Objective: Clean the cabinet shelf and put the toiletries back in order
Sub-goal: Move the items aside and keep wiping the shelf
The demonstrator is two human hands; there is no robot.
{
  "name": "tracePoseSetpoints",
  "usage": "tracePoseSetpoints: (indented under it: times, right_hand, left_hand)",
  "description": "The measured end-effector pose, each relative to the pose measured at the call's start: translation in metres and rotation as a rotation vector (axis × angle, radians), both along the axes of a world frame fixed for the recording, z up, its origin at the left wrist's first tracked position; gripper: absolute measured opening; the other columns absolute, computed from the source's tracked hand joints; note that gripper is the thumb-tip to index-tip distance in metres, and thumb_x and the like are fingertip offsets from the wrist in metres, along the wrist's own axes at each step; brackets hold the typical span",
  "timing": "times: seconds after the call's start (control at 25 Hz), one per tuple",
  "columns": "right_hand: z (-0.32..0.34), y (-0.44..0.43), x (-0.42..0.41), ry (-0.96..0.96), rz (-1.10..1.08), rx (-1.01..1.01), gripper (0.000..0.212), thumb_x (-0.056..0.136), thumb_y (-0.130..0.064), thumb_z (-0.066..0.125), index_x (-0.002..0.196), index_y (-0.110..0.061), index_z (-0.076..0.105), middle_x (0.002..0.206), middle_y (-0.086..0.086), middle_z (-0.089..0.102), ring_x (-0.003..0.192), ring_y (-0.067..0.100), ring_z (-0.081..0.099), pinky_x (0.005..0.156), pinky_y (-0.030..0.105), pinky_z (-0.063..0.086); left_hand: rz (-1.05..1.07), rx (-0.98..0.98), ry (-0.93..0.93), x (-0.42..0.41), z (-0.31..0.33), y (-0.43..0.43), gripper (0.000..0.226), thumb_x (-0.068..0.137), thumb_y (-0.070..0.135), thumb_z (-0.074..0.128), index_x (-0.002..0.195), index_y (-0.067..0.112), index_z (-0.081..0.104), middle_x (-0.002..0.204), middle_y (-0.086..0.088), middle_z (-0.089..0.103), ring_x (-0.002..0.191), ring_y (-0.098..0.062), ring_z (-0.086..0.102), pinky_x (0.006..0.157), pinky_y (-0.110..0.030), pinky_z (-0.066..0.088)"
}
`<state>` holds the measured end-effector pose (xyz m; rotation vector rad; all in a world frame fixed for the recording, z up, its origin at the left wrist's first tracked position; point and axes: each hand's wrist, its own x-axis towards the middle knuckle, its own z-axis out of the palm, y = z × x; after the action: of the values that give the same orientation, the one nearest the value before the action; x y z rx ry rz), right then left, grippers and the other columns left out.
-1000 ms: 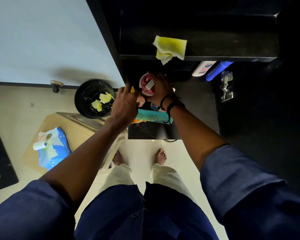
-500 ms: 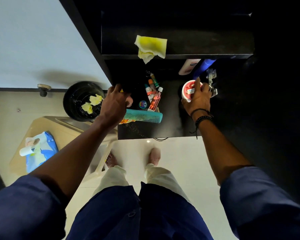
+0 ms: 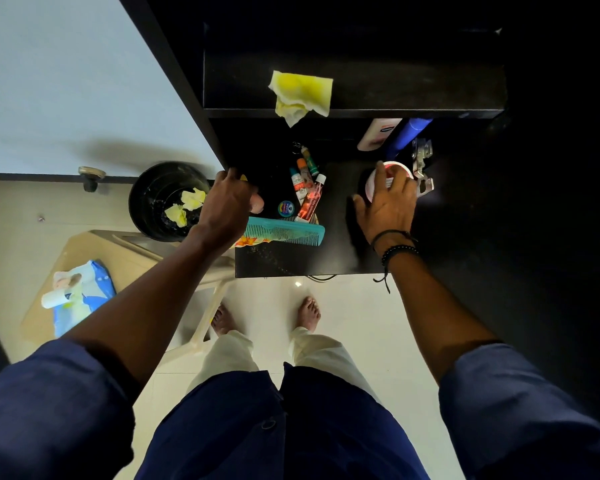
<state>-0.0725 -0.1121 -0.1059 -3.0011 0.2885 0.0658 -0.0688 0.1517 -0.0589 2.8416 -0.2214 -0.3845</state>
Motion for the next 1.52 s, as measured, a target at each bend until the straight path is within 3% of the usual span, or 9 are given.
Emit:
tracePoseSetpoints:
  times: [0.12, 0.32, 0.48, 0.64, 0.72, 0.8, 1.04, 1.2, 1.52]
  right_hand:
    - [0.005, 0.039, -0.004, -0.038, 0.226, 0.293, 0.057, 0.085, -0.033, 0.061, 0.136, -0.012, 0.046, 0.127, 0.021, 0.050, 0.113, 0.039, 0.047, 0.095, 0.045, 0.043]
    - [0.013, 0.118, -0.012, 0.181, 0.420, 0.676, 0.056, 0.085, -0.022, 0.067, 0.135, -0.011, 0.047, 0.136, 0.012, 0.048, 0.127, 0.028, 0.045, 0.101, 0.036, 0.046]
    - [0.025, 0.126, -0.006, 0.072, 0.285, 0.827, 0.033, 0.081, -0.015, 0.070, 0.112, -0.011, 0.062, 0.115, 0.012, 0.062, 0.107, 0.030, 0.059, 0.090, 0.040, 0.052]
    - [0.046, 0.093, -0.002, -0.106, 0.227, 0.905, 0.018, 0.080, -0.003, 0.069, 0.098, -0.007, 0.070, 0.101, 0.015, 0.069, 0.094, 0.017, 0.058, 0.084, 0.021, 0.042]
    - [0.047, 0.070, 0.003, -0.083, 0.170, 0.887, 0.012, 0.082, -0.006, 0.068, 0.090, -0.015, 0.068, 0.093, 0.011, 0.069, 0.089, 0.019, 0.062, 0.084, 0.026, 0.047]
    - [0.041, 0.046, 0.011, -0.059, 0.089, 0.758, 0.020, 0.083, -0.017, 0.068, 0.101, -0.009, 0.065, 0.097, 0.013, 0.071, 0.089, 0.030, 0.067, 0.081, 0.040, 0.053]
    - [0.039, -0.008, 0.040, -0.139, -0.137, 0.614, 0.022, 0.082, -0.024, 0.067, 0.098, -0.011, 0.063, 0.089, 0.013, 0.071, 0.085, 0.033, 0.067, 0.072, 0.039, 0.053]
    - [0.036, -0.022, 0.061, -0.004, -0.325, 0.500, 0.029, 0.090, -0.028, 0.060, 0.108, -0.004, 0.062, 0.112, 0.018, 0.065, 0.109, 0.035, 0.058, 0.087, 0.037, 0.044]
    - [0.036, -0.027, 0.071, 0.120, -0.375, 0.417, 0.035, 0.095, -0.029, 0.052, 0.116, -0.001, 0.056, 0.123, 0.023, 0.056, 0.117, 0.039, 0.053, 0.094, 0.044, 0.046]
  left_hand:
    - [-0.013, 0.006, -0.009, 0.006, -0.006, 0.007, 0.027, 0.082, 0.004, 0.064, 0.107, 0.013, 0.070, 0.121, -0.013, 0.056, 0.107, -0.033, 0.050, 0.089, -0.044, 0.050]
    - [-0.016, -0.042, -0.092, -0.001, -0.004, 0.007, 0.024, 0.082, 0.002, 0.064, 0.104, 0.011, 0.069, 0.111, -0.014, 0.063, 0.102, -0.032, 0.054, 0.085, -0.045, 0.050]
    - [-0.079, -0.099, -0.164, 0.003, 0.017, -0.008, 0.018, 0.076, 0.006, 0.068, 0.091, 0.016, 0.072, 0.099, -0.010, 0.065, 0.096, -0.030, 0.057, 0.081, -0.042, 0.051]
    - [-0.114, -0.213, -0.162, 0.015, 0.034, -0.042, 0.018, 0.072, 0.009, 0.067, 0.086, 0.019, 0.074, 0.092, -0.006, 0.067, 0.086, -0.024, 0.063, 0.072, -0.035, 0.052]
    - [-0.123, -0.274, -0.143, 0.025, 0.036, -0.066, 0.019, 0.075, 0.022, 0.057, 0.082, 0.017, 0.074, 0.086, -0.006, 0.069, 0.079, -0.023, 0.066, 0.067, -0.037, 0.052]
    - [-0.173, -0.285, -0.148, 0.035, 0.034, -0.090, 0.028, 0.078, 0.031, 0.051, 0.080, 0.013, 0.072, 0.084, -0.007, 0.071, 0.076, -0.024, 0.068, 0.065, -0.038, 0.053]
    - [-0.212, -0.222, -0.254, 0.061, 0.006, -0.140, 0.029, 0.057, -0.001, 0.067, 0.086, 0.000, 0.068, 0.080, -0.020, 0.068, 0.074, -0.038, 0.067, 0.072, -0.032, 0.043]
    - [-0.124, -0.256, -0.045, 0.078, 0.005, -0.163, 0.040, 0.078, -0.006, 0.057, 0.116, 0.002, 0.063, 0.119, -0.021, 0.061, 0.116, -0.039, 0.052, 0.100, -0.038, 0.038]
    - [-0.180, -0.368, 0.035, 0.091, 0.001, -0.183, 0.048, 0.085, 0.002, 0.057, 0.133, 0.005, 0.049, 0.134, -0.017, 0.053, 0.126, -0.031, 0.047, 0.107, -0.033, 0.033]
